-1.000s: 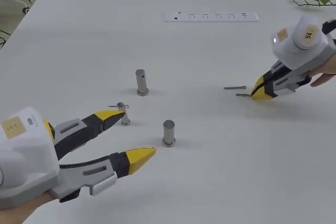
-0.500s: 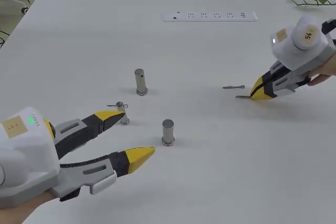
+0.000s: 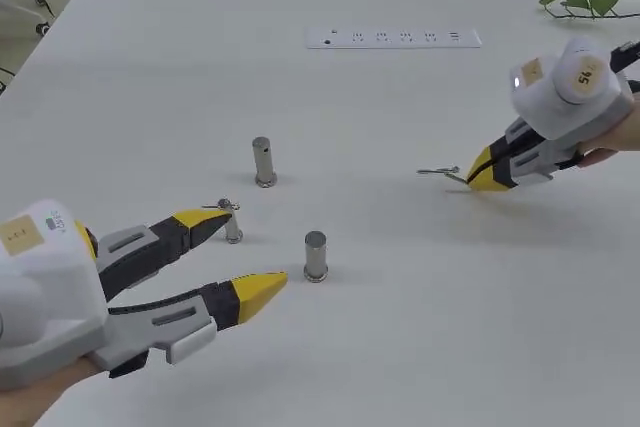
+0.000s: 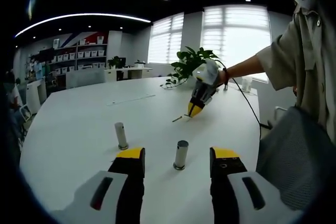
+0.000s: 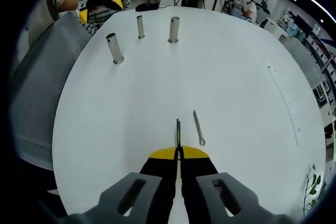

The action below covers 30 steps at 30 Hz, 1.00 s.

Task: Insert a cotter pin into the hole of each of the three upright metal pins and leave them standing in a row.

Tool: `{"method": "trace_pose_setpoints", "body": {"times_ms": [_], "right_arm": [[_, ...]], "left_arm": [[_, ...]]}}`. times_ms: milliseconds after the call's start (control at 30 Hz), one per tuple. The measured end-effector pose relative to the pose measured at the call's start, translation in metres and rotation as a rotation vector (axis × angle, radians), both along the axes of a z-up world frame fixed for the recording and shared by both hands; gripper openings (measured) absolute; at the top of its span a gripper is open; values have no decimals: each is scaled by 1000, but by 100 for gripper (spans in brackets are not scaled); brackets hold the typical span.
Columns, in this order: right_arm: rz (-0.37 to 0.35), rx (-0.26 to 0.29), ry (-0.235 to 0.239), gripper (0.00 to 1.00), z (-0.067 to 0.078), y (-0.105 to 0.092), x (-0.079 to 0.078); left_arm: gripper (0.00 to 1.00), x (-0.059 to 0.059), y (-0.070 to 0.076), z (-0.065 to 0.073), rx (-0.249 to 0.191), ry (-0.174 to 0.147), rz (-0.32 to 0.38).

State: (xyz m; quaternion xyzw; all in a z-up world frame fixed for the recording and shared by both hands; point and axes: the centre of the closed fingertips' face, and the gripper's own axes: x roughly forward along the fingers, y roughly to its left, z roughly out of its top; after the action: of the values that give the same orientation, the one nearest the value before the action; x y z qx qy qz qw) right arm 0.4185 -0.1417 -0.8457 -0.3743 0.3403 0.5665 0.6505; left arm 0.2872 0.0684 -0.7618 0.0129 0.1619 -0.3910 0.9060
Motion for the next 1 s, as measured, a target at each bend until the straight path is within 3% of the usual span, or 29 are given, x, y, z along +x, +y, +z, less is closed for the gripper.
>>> {"method": "trace_pose_setpoints", "body": {"times_ms": [400, 733, 1000], "right_arm": [[60, 81, -75, 1, 30, 20, -15], [134, 131, -122, 1, 61, 48, -54], [173, 161, -145, 2, 74, 66, -76]], "left_arm": [[41, 3, -7, 11, -80, 28, 3], [37, 1, -26, 15, -111, 51, -40], [34, -2, -34, 16, -148, 74, -53]]}}
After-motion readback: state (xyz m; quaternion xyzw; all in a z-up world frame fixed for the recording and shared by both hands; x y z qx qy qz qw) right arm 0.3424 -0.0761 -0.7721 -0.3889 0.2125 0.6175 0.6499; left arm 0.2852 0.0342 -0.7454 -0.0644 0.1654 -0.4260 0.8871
